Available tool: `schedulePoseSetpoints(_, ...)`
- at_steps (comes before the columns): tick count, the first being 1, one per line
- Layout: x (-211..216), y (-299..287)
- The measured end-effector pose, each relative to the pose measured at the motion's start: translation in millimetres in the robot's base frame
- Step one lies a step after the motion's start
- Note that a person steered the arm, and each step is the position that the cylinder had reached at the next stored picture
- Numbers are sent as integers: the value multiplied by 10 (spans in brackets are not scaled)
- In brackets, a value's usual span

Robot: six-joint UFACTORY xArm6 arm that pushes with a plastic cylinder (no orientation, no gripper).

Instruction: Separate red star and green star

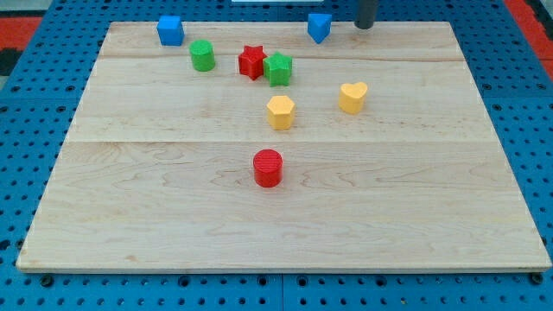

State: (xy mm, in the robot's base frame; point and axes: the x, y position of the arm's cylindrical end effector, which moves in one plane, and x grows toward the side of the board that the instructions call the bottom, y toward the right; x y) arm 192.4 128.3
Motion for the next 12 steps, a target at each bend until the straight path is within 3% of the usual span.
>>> schedulePoseSetpoints(2,5,-796)
schedulePoseSetpoints(3,134,-503)
schedulePoseSetpoints(7,1786,-1615)
schedulePoseSetpoints(8,1692,-1147)
schedulePoseSetpoints(10,960,-1002)
schedulePoseSetpoints(11,961,-1526)
schedulePoseSetpoints(12,1430,-1794)
